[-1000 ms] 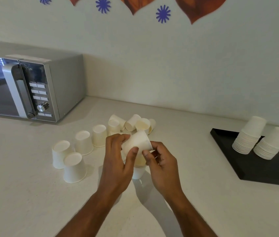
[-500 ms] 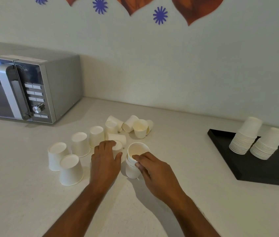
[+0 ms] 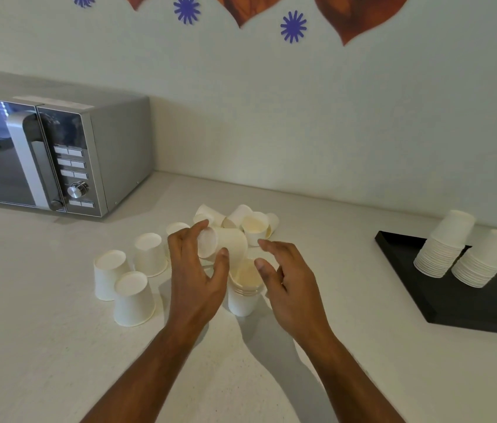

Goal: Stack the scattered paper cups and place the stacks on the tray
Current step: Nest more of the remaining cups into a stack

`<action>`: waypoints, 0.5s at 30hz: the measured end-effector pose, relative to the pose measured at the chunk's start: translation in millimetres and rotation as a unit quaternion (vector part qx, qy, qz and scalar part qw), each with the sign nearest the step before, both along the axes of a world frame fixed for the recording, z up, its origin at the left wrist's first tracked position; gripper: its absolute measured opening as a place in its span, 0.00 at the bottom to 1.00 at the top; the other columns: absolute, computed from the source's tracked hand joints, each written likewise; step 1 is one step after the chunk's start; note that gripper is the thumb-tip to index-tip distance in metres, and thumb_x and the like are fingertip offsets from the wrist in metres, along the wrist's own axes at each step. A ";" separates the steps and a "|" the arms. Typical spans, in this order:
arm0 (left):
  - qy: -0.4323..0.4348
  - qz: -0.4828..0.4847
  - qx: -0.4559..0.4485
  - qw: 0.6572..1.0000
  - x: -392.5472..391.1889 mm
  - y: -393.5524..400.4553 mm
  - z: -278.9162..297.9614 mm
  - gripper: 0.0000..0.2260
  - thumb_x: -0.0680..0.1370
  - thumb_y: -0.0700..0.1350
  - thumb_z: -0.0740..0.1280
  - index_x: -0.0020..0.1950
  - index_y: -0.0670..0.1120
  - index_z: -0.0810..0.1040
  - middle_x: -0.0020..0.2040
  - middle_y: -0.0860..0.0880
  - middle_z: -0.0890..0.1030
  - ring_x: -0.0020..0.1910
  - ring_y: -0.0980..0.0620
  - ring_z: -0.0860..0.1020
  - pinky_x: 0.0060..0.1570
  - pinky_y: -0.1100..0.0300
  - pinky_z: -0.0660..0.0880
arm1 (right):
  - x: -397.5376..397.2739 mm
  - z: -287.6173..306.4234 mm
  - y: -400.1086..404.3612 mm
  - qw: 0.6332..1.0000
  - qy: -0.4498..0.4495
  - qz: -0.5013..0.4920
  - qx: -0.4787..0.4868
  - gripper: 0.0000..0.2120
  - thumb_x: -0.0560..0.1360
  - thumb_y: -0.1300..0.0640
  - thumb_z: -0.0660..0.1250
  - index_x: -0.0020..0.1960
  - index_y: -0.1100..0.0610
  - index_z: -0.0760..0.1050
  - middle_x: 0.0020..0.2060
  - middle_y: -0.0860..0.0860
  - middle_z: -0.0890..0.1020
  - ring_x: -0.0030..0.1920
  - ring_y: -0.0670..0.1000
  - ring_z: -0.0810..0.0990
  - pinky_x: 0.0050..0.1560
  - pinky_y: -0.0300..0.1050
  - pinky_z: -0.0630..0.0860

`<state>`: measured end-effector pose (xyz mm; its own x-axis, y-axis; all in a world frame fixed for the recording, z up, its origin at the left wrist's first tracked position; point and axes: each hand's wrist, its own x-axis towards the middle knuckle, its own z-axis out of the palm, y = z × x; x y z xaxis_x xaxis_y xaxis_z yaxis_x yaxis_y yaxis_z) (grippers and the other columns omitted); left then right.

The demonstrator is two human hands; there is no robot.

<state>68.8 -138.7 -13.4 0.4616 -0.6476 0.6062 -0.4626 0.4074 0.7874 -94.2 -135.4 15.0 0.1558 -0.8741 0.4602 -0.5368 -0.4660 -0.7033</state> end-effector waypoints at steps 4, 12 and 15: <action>-0.017 -0.063 -0.025 0.998 -4.9 4.3 2.8 0.25 0.75 0.51 0.72 0.68 0.57 0.65 0.63 0.61 0.71 0.64 0.57 0.74 0.57 0.70 0.74 | 8.8 10.3 0.2 0.988 -0.110 0.027 0.101 0.16 0.80 0.48 0.65 0.65 0.36 0.68 0.59 0.34 0.76 0.50 0.47 0.83 0.49 0.46 0.83; -0.159 0.028 0.009 0.987 21.1 15.9 -10.6 0.23 0.76 0.55 0.71 0.69 0.53 0.70 0.68 0.54 0.74 0.69 0.56 0.69 0.69 0.57 0.67 | -7.5 7.5 -1.7 0.998 -0.056 -0.025 -0.018 0.11 0.80 0.50 0.64 0.62 0.44 0.76 0.52 0.38 0.81 0.46 0.44 0.81 0.43 0.33 0.78; -0.179 0.154 0.050 0.971 39.7 21.0 -16.3 0.20 0.75 0.47 0.75 0.65 0.46 0.75 0.66 0.45 0.77 0.72 0.43 0.67 0.70 0.40 0.64 | -12.1 -0.1 -1.4 0.988 0.118 -0.018 -0.100 0.16 0.81 0.50 0.63 0.69 0.44 0.72 0.58 0.40 0.80 0.51 0.43 0.80 0.53 0.32 0.76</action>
<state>108.5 -117.8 -29.7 0.4138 -0.5761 0.7049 -0.8011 0.1373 0.5825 -106.3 -136.8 14.9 0.2506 -0.7761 0.5787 -0.6934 -0.5611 -0.4521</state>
